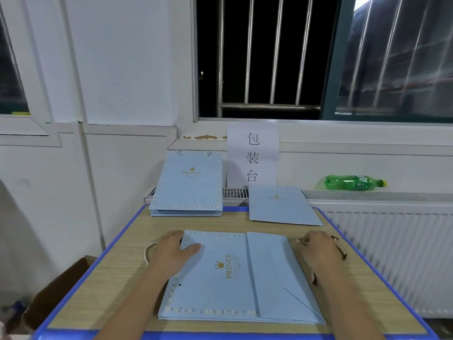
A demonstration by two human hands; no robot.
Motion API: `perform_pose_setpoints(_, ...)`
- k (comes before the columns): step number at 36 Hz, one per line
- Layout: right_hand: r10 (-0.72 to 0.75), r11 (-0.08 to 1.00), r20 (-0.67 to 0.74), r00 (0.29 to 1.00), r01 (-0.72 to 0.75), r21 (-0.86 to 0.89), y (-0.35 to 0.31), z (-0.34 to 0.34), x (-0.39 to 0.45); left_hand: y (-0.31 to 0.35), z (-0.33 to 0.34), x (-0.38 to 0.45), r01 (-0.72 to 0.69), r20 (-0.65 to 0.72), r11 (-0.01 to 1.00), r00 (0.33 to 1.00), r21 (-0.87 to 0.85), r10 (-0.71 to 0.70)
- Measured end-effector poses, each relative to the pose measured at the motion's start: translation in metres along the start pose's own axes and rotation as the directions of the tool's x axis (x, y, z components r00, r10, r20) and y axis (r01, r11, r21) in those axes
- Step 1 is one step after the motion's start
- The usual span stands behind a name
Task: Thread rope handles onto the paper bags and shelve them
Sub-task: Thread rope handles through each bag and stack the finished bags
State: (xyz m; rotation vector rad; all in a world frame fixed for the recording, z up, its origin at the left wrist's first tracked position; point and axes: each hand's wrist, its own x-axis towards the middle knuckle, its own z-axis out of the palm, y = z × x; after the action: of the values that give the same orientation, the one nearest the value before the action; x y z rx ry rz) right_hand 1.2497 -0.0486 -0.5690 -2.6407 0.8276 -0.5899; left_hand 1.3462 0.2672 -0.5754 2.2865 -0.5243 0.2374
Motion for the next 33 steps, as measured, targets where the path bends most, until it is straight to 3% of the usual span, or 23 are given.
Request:
perform_pose_setpoints(3,0.005,0.998,-0.022,1.0,-0.004,0.063,-0.001,-0.001,0.0,-0.001,0.002,0.0,0.005,-0.021,1.0,1.0,-0.018,-0.005)
perform_pose_setpoints(5,0.013,0.979,-0.051,0.999,-0.002,0.203,-0.002,-0.001,0.0,0.0,0.002,-0.001,0.007,-0.032,1.0,0.999,-0.016,-0.007)
perform_pose_setpoints(8,0.045,0.812,-0.139,0.989,0.045,0.581,-0.01,-0.013,-0.004,-0.003,0.003,0.0,0.001,-0.013,1.0,1.0,-0.029,-0.001)
perform_pose_setpoints(10,0.1,0.678,-0.204,0.974,0.083,0.73,-0.019,-0.027,-0.004,-0.006,0.003,0.001,-0.004,-0.01,0.999,1.0,-0.042,0.003)
perform_pose_setpoints(16,0.018,0.46,-0.268,0.963,0.23,0.858,-0.045,-0.072,0.017,-0.011,0.003,0.004,-0.027,-0.02,0.999,0.999,-0.023,0.026)
perform_pose_setpoints(23,-0.258,0.234,-0.203,0.945,0.265,0.936,-0.089,-0.105,0.016,-0.012,0.006,0.004,0.0,-0.009,1.0,1.0,-0.009,0.0)
perform_pose_setpoints(29,-0.322,0.211,-0.046,0.946,0.119,0.97,-0.098,-0.071,0.005,-0.013,0.006,0.005,0.036,0.003,0.999,0.999,0.007,-0.036)
perform_pose_setpoints(33,-0.298,0.431,0.066,0.952,0.072,0.899,-0.079,-0.03,0.002,-0.008,0.007,0.003,0.035,-0.034,0.998,0.999,0.05,-0.033)
